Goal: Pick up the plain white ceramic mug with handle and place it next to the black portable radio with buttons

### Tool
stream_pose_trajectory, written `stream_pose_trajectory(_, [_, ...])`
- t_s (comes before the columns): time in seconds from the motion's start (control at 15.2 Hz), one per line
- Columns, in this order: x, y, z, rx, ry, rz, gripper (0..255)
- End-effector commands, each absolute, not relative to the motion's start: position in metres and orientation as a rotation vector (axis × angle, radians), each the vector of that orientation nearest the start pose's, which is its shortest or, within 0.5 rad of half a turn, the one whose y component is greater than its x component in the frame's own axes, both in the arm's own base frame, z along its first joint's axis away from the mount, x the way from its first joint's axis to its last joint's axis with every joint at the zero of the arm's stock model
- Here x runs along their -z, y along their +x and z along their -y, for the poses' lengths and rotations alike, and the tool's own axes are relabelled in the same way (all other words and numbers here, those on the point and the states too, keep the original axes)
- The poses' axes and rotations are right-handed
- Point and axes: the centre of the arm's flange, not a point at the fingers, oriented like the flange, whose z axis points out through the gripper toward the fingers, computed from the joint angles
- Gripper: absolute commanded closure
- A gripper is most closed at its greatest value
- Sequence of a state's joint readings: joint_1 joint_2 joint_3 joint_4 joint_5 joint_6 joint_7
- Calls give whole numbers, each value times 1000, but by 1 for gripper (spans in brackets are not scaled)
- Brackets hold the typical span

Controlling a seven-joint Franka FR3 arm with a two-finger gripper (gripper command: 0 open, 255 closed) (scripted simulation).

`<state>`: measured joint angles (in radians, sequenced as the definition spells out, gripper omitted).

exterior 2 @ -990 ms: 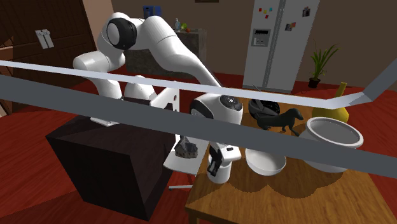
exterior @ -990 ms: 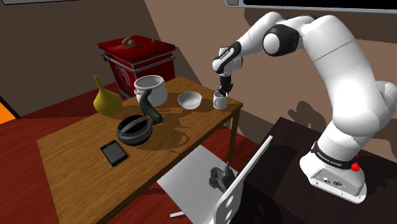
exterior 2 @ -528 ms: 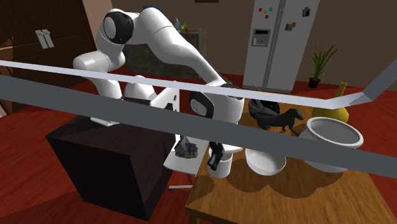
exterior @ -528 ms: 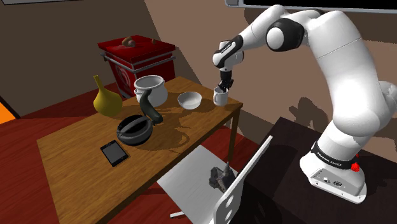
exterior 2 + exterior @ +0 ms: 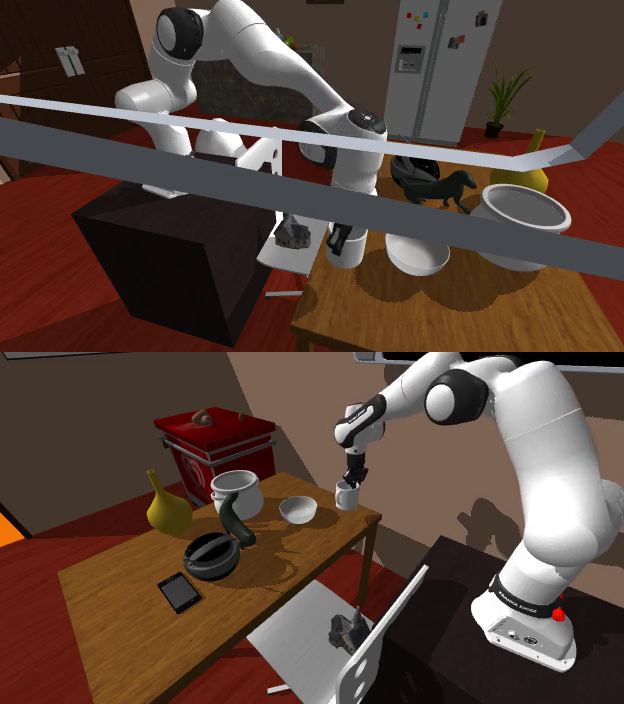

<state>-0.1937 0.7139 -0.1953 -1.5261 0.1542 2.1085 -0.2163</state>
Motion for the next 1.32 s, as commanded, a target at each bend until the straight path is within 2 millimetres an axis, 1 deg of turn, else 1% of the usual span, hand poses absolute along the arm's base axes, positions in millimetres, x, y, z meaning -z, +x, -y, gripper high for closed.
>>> stream_pose_trajectory(0.0, [-245,655,239,-173,-3086,-342,255])
stream_pose_trajectory(1.25, [-345,655,239,-173,-3086,-342,255])
